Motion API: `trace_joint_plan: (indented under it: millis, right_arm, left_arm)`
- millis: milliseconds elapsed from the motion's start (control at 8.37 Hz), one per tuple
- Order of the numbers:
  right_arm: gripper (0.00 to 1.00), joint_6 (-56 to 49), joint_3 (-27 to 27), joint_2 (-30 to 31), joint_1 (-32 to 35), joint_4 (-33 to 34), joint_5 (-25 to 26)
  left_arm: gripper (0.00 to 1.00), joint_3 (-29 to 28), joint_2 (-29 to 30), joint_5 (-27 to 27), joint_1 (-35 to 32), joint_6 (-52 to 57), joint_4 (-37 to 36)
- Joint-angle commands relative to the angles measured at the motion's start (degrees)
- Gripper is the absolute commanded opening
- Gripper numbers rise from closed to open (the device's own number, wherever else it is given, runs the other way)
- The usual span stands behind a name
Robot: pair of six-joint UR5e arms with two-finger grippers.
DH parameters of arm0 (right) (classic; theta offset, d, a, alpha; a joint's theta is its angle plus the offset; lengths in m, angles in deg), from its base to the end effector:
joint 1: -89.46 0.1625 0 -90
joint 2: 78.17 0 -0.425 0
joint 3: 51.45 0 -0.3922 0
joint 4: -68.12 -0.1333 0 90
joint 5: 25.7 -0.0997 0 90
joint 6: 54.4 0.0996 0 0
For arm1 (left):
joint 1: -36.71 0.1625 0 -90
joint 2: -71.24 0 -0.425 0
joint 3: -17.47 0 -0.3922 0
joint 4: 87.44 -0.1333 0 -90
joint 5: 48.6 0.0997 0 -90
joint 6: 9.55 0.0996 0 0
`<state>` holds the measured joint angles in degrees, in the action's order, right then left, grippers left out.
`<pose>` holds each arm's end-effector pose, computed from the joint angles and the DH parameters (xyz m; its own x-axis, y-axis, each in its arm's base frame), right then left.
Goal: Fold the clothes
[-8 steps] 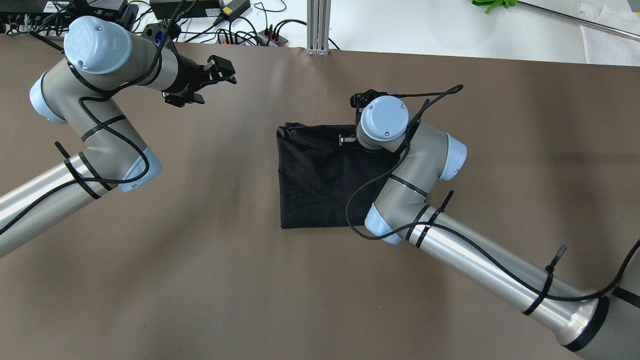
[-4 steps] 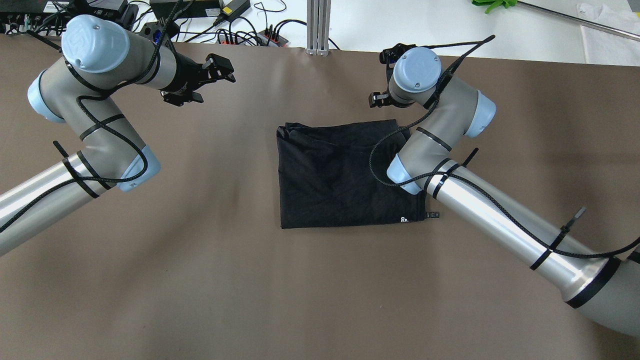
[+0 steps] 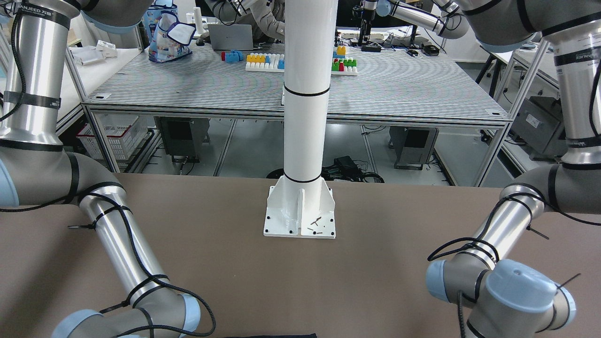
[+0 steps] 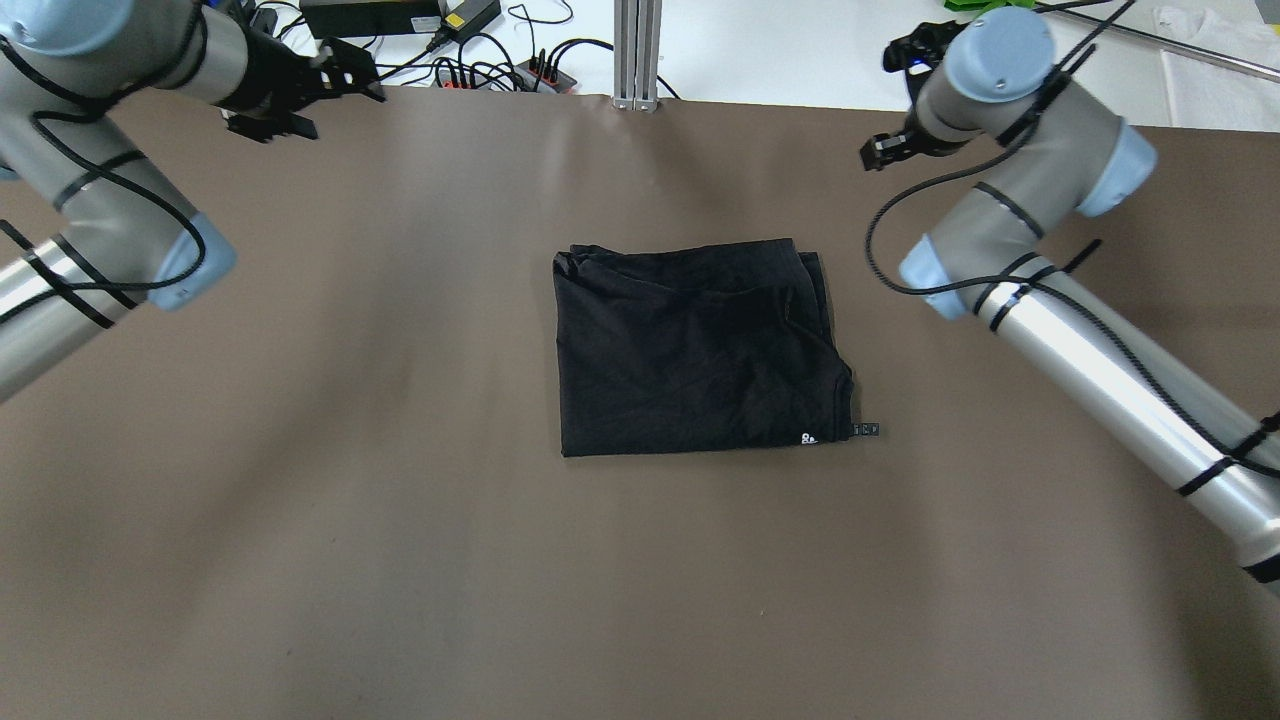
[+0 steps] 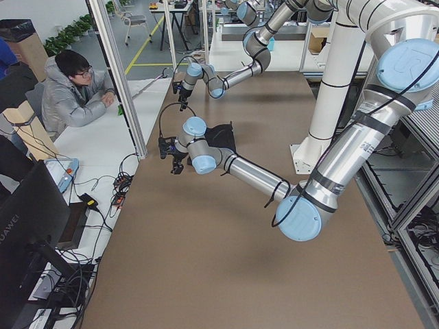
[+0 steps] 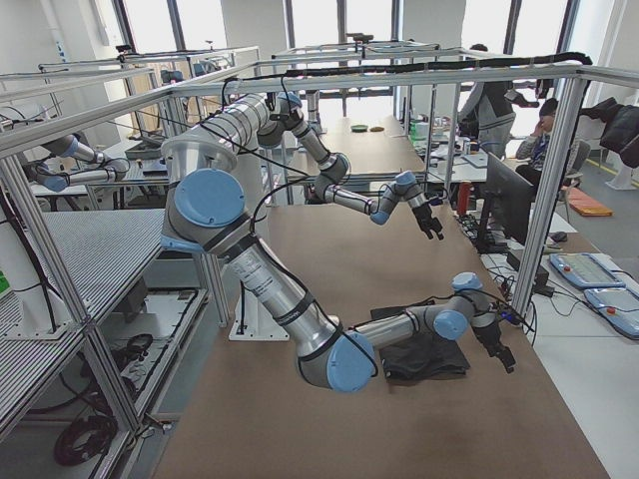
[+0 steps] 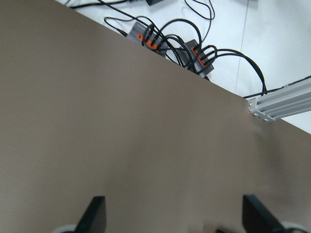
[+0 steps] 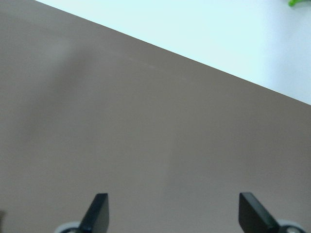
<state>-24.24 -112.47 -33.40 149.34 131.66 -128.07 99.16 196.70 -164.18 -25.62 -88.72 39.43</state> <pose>-0.3134 -0.7633 0.3559 0.8527 -0.2132 0.4769 -0.0690 0.8590 0.5074 0.2544 -0.6796 0.2794 0.3160 -0.2378 -0.9185 0.5693 0.8219 -0.0169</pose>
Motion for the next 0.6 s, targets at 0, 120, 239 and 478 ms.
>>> trace_joint_plan:
  millis: [0,120,239,478]
  right_arm:
    - [0.94,-12.28,-8.72,13.19,8.82,3.41,-5.2]
    - [0.94,-18.67,-12.24,17.5,11.46,7.52,-5.21]
    - [0.94,-27.0,-13.23,18.42,15.23,14.18,-5.38]
    - [0.94,-39.09,-15.35,24.29,21.04,16.09,-5.03]
  left_arm:
    - [1.0,0.32,-7.74,-2.47,-9.8,27.32,-4.96]
    - [1.0,0.49,-11.43,-2.38,-12.52,31.84,-4.62]
    - [1.0,3.45,-17.04,-1.33,-13.68,39.46,-4.62]
    - [1.0,6.12,-24.19,6.38,-15.71,50.23,-6.1]
